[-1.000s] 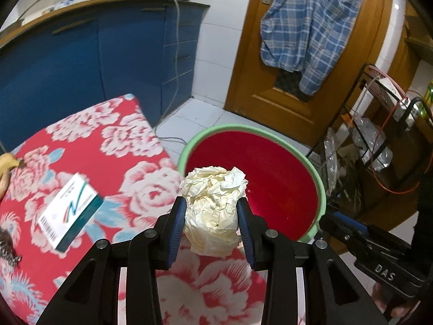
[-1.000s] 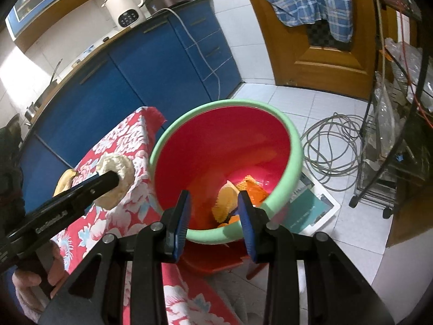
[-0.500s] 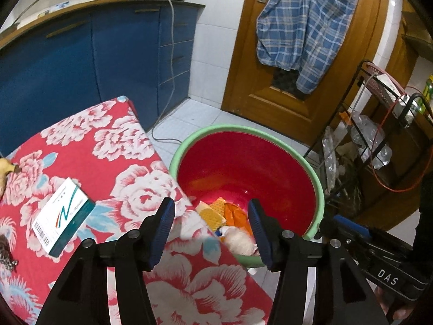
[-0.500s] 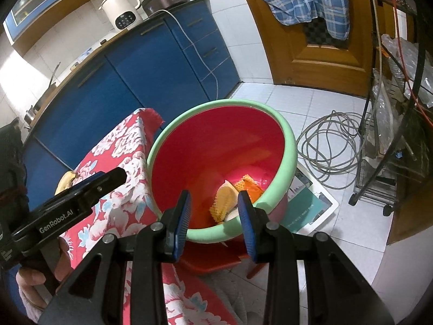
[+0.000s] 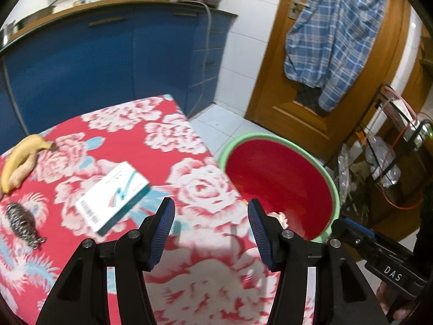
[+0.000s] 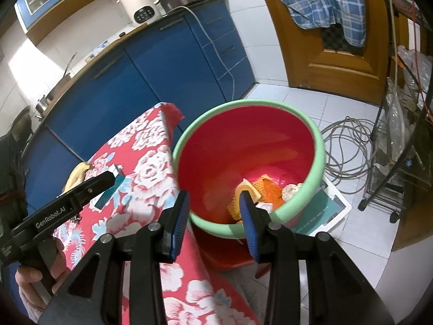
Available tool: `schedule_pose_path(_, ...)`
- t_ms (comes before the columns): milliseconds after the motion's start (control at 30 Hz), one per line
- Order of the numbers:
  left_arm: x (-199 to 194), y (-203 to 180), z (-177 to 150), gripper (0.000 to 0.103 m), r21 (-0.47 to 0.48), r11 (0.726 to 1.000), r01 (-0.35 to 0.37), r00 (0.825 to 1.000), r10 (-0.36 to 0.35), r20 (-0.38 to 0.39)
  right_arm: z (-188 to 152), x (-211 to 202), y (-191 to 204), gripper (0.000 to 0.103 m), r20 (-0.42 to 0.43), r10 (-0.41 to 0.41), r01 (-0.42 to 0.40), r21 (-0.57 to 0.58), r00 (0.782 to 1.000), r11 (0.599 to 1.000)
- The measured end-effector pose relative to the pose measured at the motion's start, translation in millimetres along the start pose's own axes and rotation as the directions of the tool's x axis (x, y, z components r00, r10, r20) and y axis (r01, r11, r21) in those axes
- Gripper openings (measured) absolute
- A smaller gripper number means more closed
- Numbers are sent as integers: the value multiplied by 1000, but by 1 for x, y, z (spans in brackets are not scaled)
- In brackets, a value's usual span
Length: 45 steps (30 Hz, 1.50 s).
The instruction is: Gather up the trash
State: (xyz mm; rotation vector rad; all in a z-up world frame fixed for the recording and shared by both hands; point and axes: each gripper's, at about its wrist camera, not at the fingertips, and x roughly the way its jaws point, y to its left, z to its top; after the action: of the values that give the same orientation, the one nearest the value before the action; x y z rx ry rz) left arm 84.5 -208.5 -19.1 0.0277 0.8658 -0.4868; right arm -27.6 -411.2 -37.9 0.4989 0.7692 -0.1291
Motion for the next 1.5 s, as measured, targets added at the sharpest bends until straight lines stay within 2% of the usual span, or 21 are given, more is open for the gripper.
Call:
schedule_pose_path(400,-32,62,-9,57,-104,990,-98,994,102,38,-7,9,45,43,-33,42,-44,-62,999,997)
schedule_pose_path(733,-54,123,-16,58,-198,964,-177,980,191,57,-9,22,84,46,-58,48,-53,-101,997,994)
schedule_pose_path(933,-59,157,-20,58,-246,940,-236,966,255,48,-9,29,104,46,-79,52,-61,-116,995,991)
schedule_pose_path(1233,-52,205,-30,58,-330,890,-314,942,335,6,-8,45,138,51,-97,51,-65,-152,994,986)
schedule_pose_path(1400,-43,221,-37,58,-363,868,-339,935,355,-23,-7,59,157,53,-120,54,-72,-156,991,985)
schedule_pose_path(1500,-37,228,-40,58,-383,861,-334,937,348,-35,-7,68,166,55,-135,56,-77,-156,989,985)
